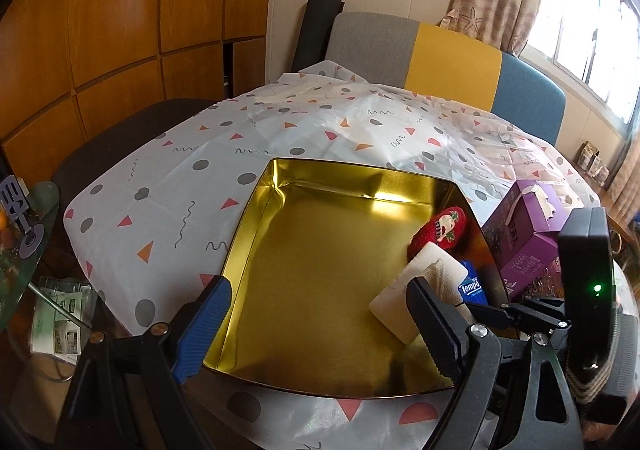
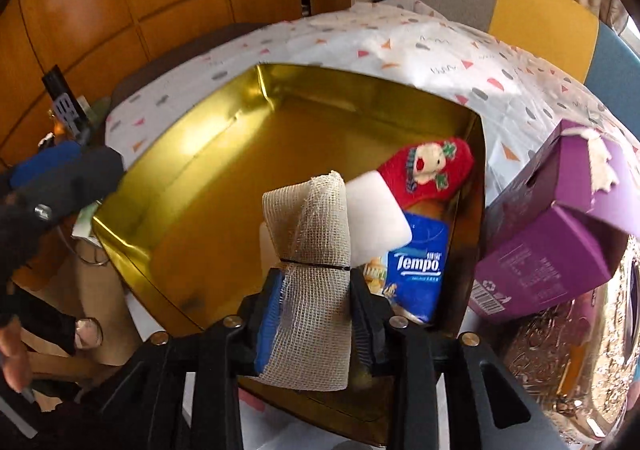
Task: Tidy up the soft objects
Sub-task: 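Carry the beige rolled cloth into the gold tin and open the right gripper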
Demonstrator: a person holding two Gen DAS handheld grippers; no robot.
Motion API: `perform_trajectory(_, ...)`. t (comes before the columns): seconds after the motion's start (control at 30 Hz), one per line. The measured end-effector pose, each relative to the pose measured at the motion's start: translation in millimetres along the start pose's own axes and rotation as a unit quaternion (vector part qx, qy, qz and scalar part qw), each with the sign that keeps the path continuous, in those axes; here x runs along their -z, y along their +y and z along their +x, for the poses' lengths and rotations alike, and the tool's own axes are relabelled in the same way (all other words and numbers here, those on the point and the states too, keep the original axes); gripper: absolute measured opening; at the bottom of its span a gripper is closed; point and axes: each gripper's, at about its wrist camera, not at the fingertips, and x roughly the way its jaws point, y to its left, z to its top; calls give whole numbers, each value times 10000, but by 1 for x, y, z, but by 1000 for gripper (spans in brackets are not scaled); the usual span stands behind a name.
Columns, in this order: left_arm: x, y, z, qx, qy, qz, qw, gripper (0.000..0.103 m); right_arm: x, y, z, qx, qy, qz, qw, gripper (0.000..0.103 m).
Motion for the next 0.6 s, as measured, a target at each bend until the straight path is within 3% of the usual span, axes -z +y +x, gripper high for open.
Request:
perform_trajectory(0.2, 1, -3, 0, 30, 14, 27, 10000, 90, 3, 0, -4, 37, 30, 65, 10000, 43)
perform_trajectory(0.3, 2, -4, 0, 20, 5, 47, 10000, 90, 4, -2, -10, 66, -25, 128, 9999, 54)
perform_trajectory(0.6, 4, -9, -4, 46, -24, 124, 9999, 90, 7, -3, -45, 329, -585, 104, 9977, 56)
